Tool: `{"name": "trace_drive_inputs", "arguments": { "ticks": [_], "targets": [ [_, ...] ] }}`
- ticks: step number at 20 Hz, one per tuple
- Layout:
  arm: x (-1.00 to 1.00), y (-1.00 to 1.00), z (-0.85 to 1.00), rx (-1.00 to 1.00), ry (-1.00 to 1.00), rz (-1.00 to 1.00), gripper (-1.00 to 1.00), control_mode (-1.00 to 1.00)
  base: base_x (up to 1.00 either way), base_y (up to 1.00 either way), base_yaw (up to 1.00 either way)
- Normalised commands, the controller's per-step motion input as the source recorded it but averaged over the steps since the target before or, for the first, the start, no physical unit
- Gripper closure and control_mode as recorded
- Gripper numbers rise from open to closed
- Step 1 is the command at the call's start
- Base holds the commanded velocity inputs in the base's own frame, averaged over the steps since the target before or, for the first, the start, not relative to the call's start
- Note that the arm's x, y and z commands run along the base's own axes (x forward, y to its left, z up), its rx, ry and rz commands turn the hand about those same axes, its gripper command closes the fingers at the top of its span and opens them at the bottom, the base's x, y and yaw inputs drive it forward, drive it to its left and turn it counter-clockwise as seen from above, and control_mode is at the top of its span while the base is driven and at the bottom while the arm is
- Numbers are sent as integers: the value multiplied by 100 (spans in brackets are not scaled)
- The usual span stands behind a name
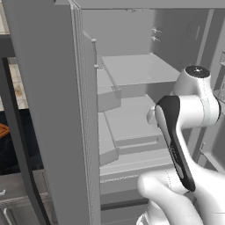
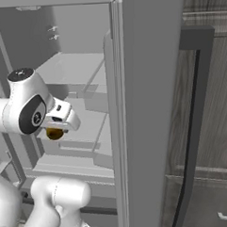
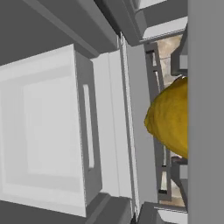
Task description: Retrieve a lemon from the fridge and place it on the cutting board with the fish.
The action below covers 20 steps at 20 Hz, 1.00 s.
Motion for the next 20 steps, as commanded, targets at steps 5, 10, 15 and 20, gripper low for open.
{"name": "trace_drive_inputs", "arguments": {
  "ticks": [5,10,15,20],
  "targets": [
    [0,0,-2,0,2,0,100,-100,0,0,0],
    [-14,0,0,0,-2,0,100,-100,0,0,0],
    [-46,0,0,0,-10,0,100,-100,0,0,0],
    [-24,0,0,0,-4,0,100,-100,0,0,0]
  ]
}}
